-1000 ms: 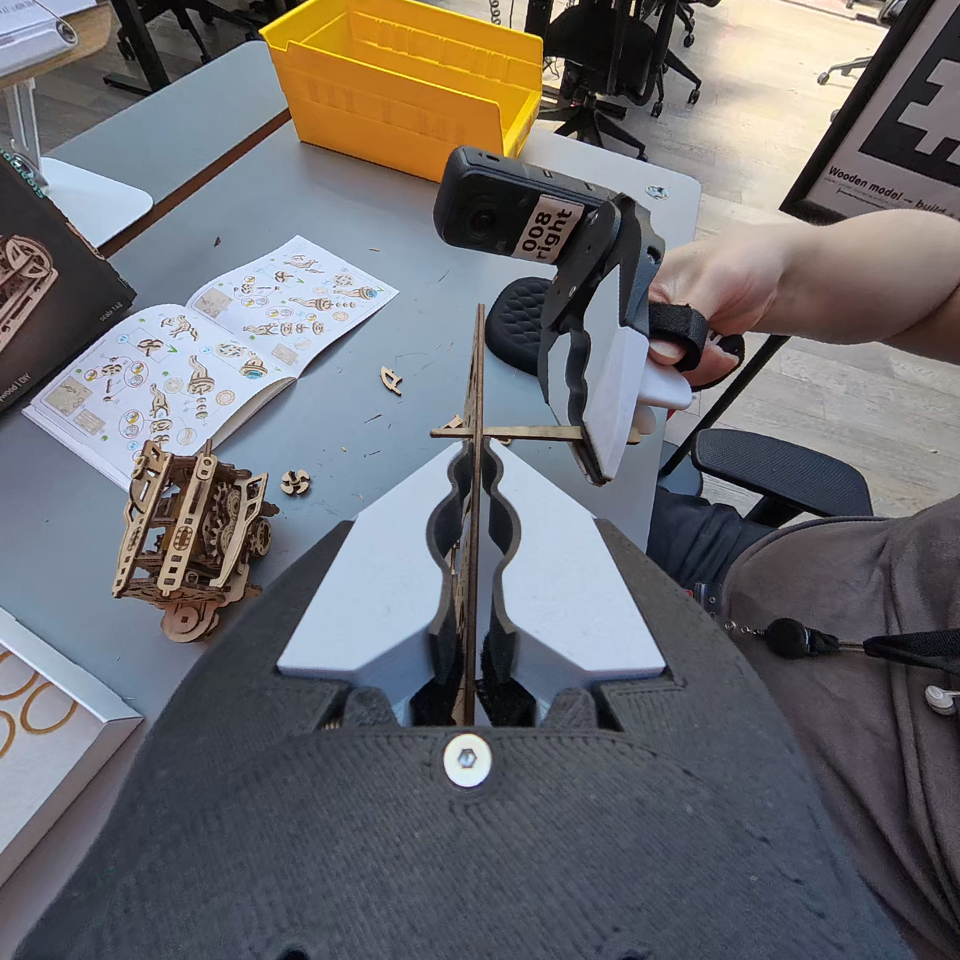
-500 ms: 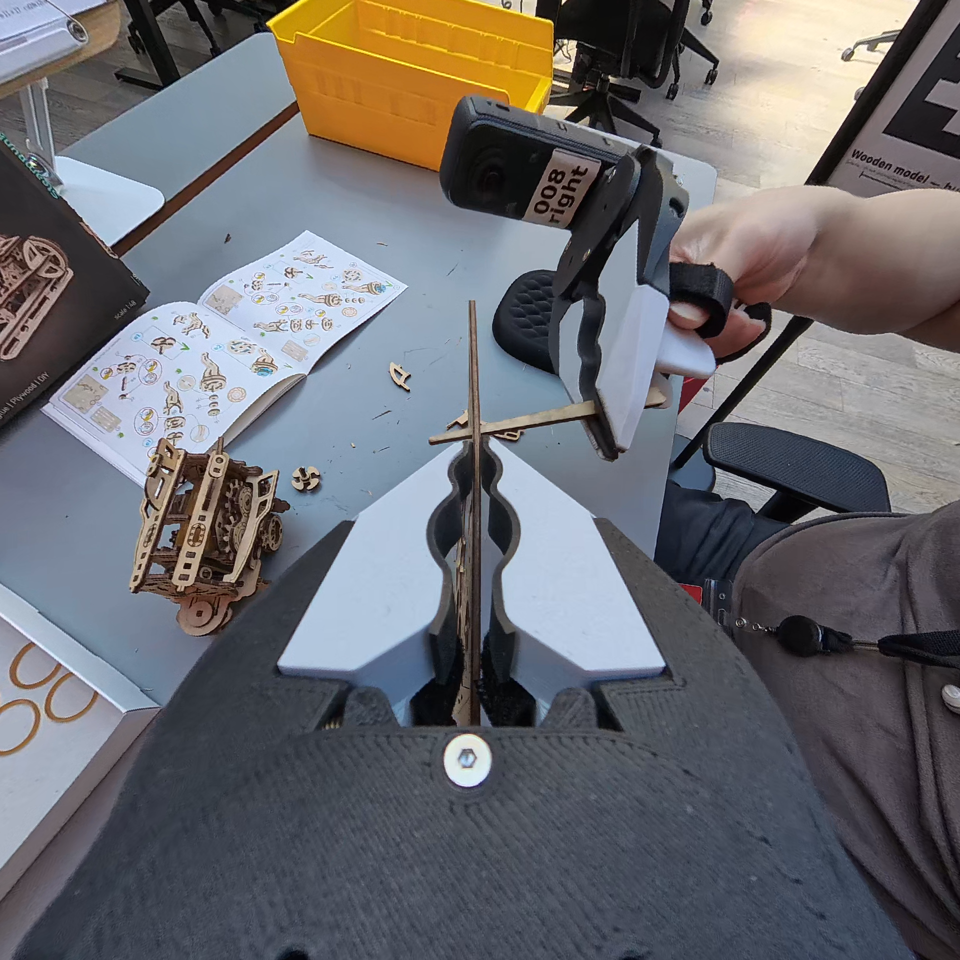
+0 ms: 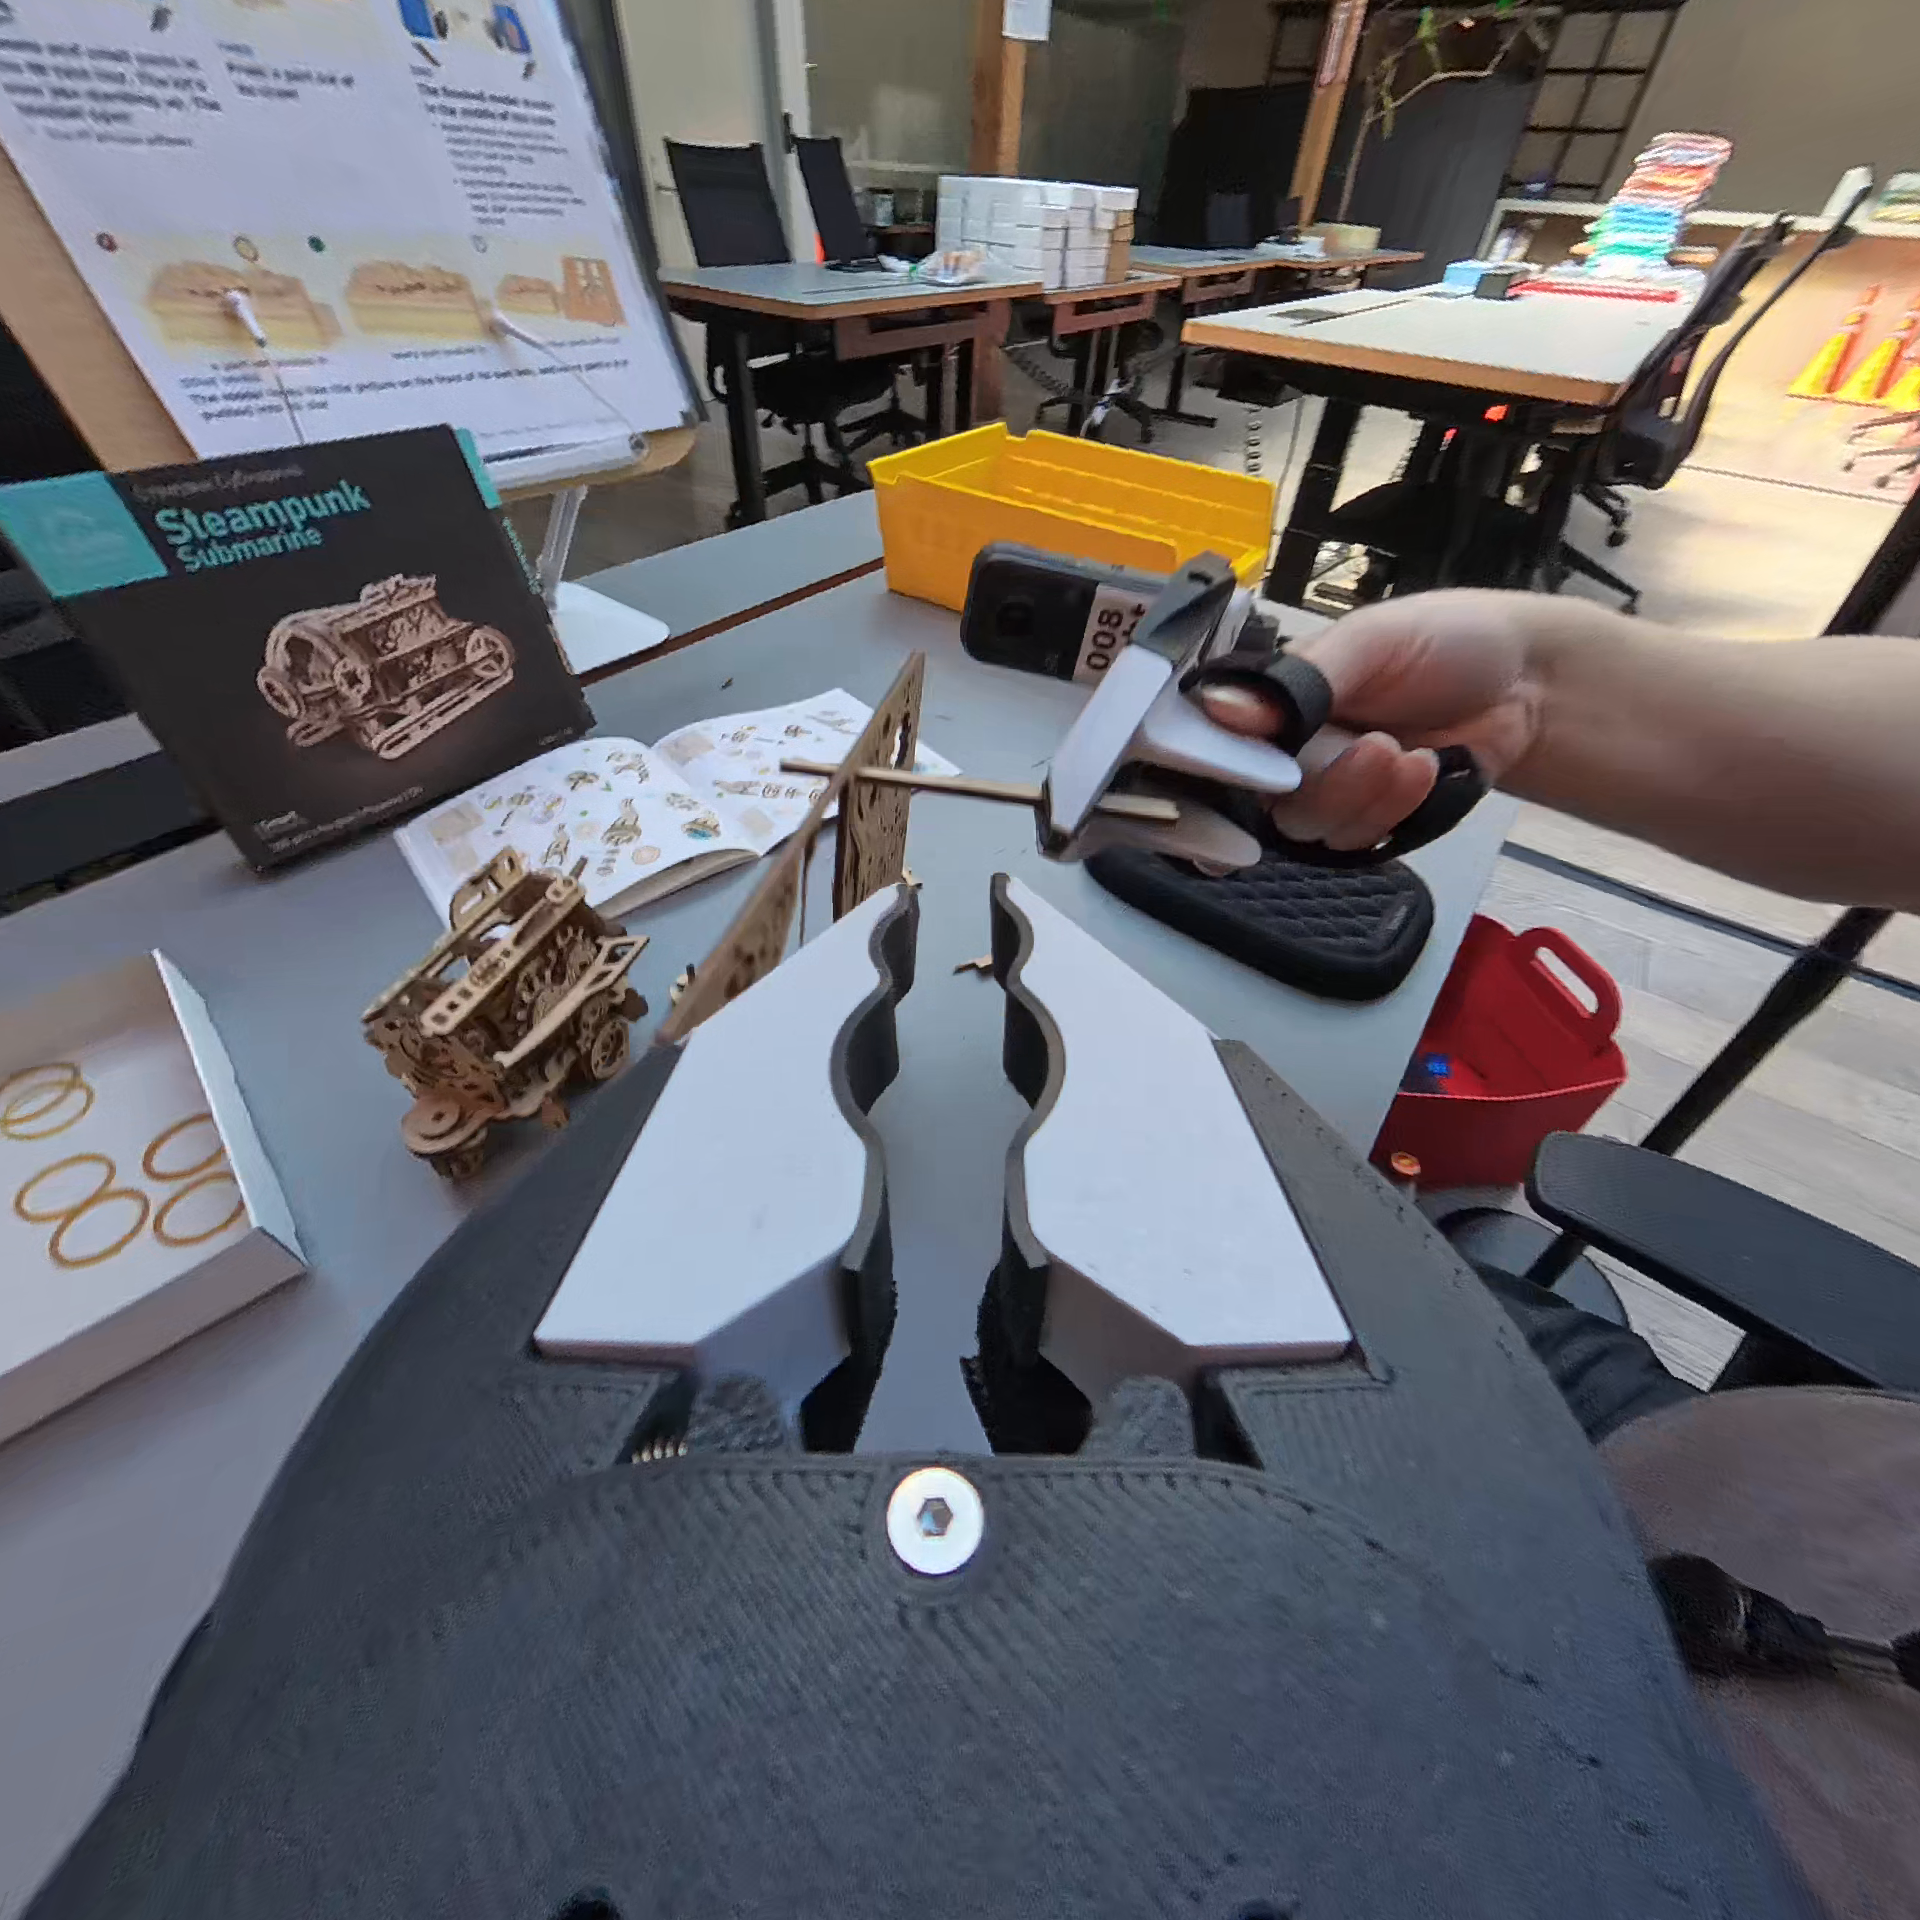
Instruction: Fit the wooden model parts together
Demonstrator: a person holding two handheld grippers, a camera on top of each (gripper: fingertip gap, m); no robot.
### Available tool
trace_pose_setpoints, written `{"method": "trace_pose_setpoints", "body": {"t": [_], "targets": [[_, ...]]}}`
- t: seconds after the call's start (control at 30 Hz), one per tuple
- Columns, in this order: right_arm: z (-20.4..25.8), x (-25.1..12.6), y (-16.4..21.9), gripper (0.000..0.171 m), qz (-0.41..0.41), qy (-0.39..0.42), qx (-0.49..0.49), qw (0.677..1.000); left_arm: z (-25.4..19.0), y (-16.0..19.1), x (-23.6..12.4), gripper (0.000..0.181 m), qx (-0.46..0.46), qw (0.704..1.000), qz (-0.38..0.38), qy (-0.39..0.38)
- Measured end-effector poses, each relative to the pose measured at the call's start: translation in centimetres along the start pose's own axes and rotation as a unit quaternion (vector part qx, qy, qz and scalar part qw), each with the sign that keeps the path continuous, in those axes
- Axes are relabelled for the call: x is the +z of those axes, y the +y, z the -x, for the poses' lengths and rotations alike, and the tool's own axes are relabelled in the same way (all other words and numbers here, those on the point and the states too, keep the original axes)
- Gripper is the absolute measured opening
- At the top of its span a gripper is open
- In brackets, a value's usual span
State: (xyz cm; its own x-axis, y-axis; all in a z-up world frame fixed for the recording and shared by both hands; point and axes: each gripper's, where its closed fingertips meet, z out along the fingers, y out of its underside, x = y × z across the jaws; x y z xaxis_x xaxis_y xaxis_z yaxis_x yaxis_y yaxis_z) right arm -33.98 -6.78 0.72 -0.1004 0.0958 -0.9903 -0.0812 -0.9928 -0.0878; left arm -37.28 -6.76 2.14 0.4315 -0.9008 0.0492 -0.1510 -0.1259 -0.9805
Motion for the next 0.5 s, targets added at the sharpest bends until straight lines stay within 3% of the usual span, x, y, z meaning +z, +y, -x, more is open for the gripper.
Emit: {"method": "trace_pose_setpoints", "body": {"t": [0.17, 0.4, 0.5], "targets": [[0.3, 0.6, -0.5, 0.000, -0.014, 0.004, 0.028, 1.000, 0.4, 5.9, 4.1, 0.014, -0.021, 0.995, 0.053, -0.079], [1.1, 0.9, -0.5, 0.000, -0.028, 0.006, 0.039, 0.999, 3.8, 5.9, 6.1, 0.023, 0.034, 0.979, 0.022, -0.202], [1.1, 1.0, -0.4, 0.000, -0.028, 0.009, 0.045, 0.999, 3.7, 6.2, 7.0, 0.024, 0.053, 0.978, 0.024, -0.198]]}}
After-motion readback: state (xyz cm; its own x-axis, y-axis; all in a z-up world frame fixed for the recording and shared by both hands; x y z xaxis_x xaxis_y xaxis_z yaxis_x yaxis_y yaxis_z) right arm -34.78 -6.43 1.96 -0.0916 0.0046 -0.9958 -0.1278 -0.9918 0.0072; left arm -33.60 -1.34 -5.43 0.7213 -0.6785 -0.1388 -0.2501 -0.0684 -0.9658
